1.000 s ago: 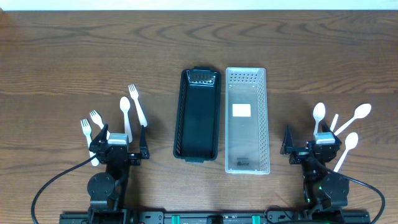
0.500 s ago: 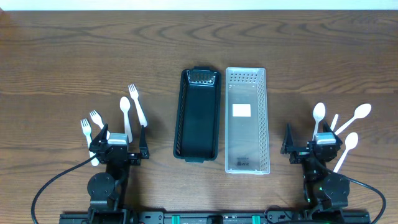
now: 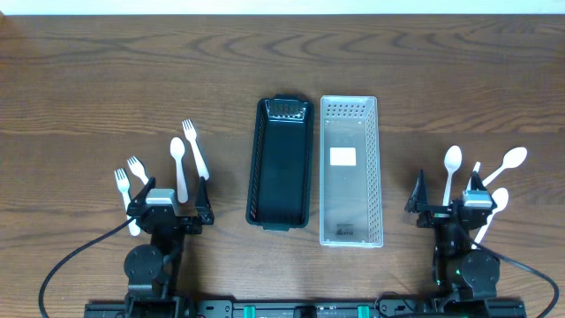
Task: Pack container
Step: 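Raise both arms and move grippers over the cutlery near the trays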
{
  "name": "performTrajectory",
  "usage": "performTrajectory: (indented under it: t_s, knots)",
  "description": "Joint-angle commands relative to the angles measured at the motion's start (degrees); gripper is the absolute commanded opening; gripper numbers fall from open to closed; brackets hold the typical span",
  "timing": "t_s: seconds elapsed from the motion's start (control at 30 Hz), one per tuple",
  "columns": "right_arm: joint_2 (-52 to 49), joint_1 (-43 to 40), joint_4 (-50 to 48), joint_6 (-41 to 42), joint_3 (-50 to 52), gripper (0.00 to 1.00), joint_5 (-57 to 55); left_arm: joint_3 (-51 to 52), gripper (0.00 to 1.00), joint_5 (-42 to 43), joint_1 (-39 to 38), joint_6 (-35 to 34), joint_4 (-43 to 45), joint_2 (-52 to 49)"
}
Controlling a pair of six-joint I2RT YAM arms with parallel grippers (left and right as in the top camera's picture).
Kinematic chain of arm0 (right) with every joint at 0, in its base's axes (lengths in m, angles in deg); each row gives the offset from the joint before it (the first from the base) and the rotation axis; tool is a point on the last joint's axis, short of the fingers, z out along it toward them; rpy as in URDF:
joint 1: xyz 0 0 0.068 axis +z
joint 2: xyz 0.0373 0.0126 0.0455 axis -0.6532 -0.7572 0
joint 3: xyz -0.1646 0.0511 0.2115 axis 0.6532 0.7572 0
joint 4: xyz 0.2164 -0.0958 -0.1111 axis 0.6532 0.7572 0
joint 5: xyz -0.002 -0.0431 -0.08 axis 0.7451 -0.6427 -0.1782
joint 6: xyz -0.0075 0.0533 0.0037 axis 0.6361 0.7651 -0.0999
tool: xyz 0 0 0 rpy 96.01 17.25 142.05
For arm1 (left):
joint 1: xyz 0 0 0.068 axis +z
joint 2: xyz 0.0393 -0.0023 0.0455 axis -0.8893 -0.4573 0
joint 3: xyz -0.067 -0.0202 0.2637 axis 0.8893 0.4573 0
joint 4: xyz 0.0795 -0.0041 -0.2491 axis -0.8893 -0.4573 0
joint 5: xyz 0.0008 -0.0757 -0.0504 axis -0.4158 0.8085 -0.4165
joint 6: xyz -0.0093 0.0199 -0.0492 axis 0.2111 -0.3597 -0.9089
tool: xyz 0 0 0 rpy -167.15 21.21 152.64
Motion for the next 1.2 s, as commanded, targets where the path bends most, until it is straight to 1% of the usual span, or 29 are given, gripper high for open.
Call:
performTrajectory:
  t_s: [0.0, 0.17, 0.33, 0.43, 0.47, 0.67, 0.73, 0.8, 0.9, 1.03, 1.17]
  knots:
    - [-1.44, -0.37, 1.09, 6.54, -2.54, 0.99, -1.20, -3.23, 0.98, 1.20, -0.15, -4.28, -0.31, -2.89]
    - [-8.83, -0.37, 3.06, 6.58, -7.98, 0.99, -1.07, -11.19, 0.98, 1.46, -0.17, -4.28, -1.68, -13.51]
    - [-20.50, -0.37, 9.44, 6.54, -18.27, 0.99, -1.07, -23.69, 0.98, 3.78, -0.17, -4.28, -6.29, -29.62]
    - [-28.76, -0.37, 14.88, 6.40, -25.35, 0.99, -0.63, -32.54, 0.98, 4.00, -0.17, -4.28, -12.11, -39.67]
    - [-32.68, -0.37, 17.90, 5.88, -28.76, 0.99, 0.09, -35.87, 0.98, 4.00, -0.17, -4.28, -14.91, -43.12]
    - [-47.34, -0.37, 30.62, 0.94, -41.31, 0.99, 3.39, -53.44, 0.98, 3.98, -0.17, -4.24, -34.12, -59.67]
    - [-50.84, -0.37, 32.83, 0.96, -44.33, 0.99, 3.78, -57.64, 0.98, 4.94, -0.24, -4.28, -38.97, -63.25]
    - [-53.64, -0.37, 33.68, 1.79, -45.94, 0.99, 6.82, -60.26, 0.98, 6.93, -0.22, -4.28, -41.40, -65.46]
    - [-55.45, -0.37, 33.03, 1.81, -45.99, 0.99, 7.96, -60.85, 0.98, 9.99, -0.22, -4.31, -41.24, -66.40]
    - [-58.21, -0.37, 33.53, 1.88, -45.94, 0.99, 7.58, -60.83, 0.98, 10.34, -0.22, -4.26, -41.24, -66.53]
    - [-62.82, -0.39, 35.63, 4.94, -45.94, 0.99, 5.95, -60.81, 0.98, 10.14, -0.24, -4.24, -41.92, -68.06]
